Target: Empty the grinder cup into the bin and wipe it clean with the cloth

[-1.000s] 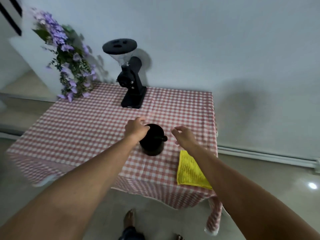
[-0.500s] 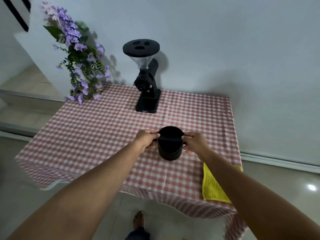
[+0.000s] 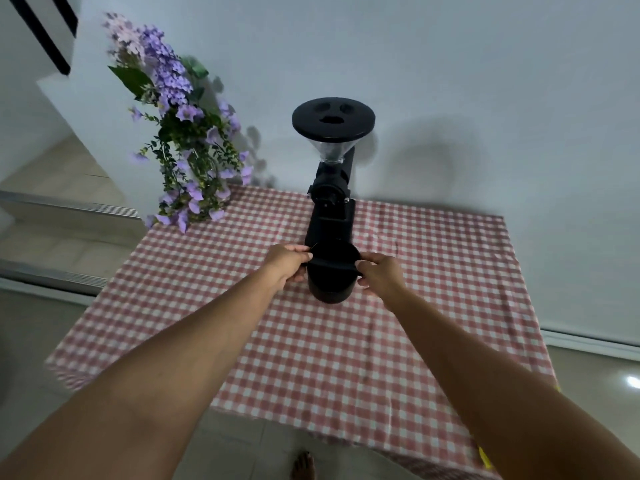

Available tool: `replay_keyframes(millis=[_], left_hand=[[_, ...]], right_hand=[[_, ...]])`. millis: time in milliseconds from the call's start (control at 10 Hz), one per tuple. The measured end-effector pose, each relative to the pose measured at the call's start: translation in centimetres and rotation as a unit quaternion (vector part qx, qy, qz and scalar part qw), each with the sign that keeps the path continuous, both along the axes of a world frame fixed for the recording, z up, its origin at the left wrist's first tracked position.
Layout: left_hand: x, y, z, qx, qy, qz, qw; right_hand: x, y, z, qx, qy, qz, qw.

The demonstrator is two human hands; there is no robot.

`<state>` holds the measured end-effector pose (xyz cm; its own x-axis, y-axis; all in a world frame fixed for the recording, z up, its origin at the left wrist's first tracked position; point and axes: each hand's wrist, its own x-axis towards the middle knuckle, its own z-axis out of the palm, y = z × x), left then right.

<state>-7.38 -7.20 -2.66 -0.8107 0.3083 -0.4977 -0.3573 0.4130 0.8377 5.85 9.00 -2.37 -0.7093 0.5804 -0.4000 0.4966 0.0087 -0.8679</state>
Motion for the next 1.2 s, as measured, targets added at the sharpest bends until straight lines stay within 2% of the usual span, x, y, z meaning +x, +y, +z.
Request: replay_keyframes(millis=[300, 1000, 1100, 1200], left_hand=[[-4.6, -0.8, -1.4, -0.009, -0.006, -0.005, 1.0], [-5.3, -0.3, -2.3, -0.004, 0.027, -0.028, 0.999], [-4.2, -1.0, -1.8, -0.063, 0.09, -0.03, 0.993], [-2.7, -2.6, -3.8, -0.192, 0.158, -0.049, 0.967]], right_hand=[[-4.4, -1.6, -0.8, 0.001, -0.015, -0.032, 0.999], [-5.0, -1.6, -1.5, 0.044, -0.001, -0.026, 0.999], [-4.1, -1.5, -2.6, 0.099, -0.047, -0.029, 0.994], [-2.4, -1.6, -5.6, 0.185, -0.138, 0.032, 0.973]])
